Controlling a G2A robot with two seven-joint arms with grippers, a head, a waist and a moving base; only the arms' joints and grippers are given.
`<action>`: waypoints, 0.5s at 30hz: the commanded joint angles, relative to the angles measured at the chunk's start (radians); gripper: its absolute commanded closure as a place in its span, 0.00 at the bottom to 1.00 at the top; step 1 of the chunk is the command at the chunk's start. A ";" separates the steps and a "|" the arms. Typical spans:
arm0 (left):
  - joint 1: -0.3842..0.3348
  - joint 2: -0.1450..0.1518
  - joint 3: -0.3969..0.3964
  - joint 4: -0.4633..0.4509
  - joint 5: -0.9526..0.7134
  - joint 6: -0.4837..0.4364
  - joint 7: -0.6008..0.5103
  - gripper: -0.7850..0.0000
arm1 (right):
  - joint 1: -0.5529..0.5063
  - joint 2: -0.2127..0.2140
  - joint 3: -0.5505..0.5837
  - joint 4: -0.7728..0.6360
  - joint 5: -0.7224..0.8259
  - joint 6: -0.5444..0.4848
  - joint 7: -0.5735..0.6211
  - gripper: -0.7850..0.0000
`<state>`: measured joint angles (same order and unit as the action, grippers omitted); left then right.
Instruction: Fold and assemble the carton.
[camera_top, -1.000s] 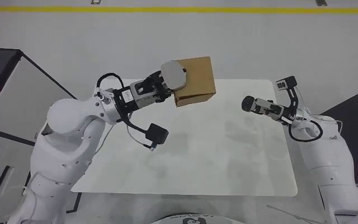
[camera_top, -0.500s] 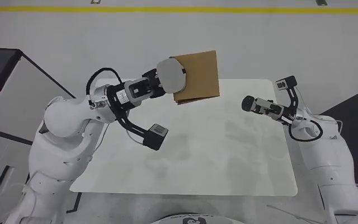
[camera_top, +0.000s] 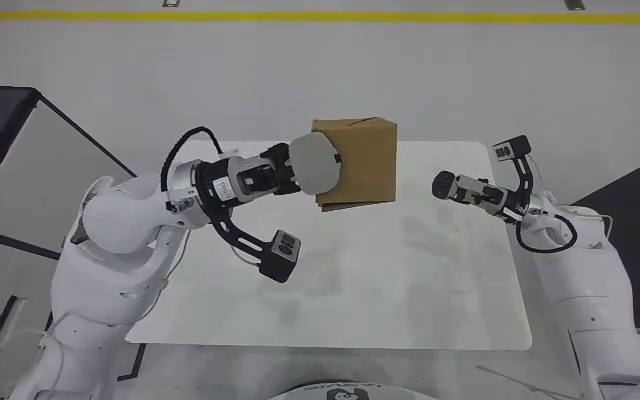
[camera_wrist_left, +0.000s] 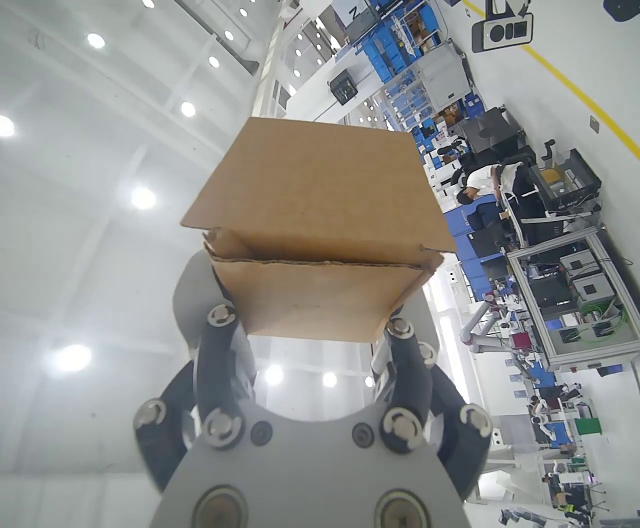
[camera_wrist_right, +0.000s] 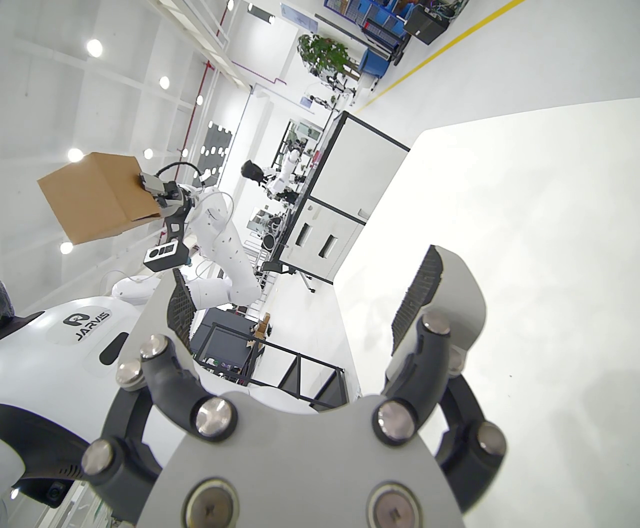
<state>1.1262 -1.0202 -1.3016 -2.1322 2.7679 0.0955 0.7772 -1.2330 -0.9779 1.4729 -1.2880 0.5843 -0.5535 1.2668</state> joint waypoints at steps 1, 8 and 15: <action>0.001 0.000 0.001 0.003 -0.004 -0.002 -0.005 1.00 | 0.000 0.000 0.000 0.000 0.000 0.000 0.000 0.00; 0.012 -0.004 -0.001 0.010 -0.100 -0.036 -0.055 1.00 | 0.000 0.000 0.000 0.000 0.000 0.000 0.000 0.00; 0.022 -0.004 -0.002 0.017 -0.141 -0.117 -0.077 1.00 | 0.000 0.000 0.000 0.000 0.000 0.000 0.000 0.00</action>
<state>1.1482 -1.0241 -1.3034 -2.1149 2.6259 -0.0264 0.6993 -1.2330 -0.9779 1.4729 -1.2880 0.5843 -0.5535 1.2668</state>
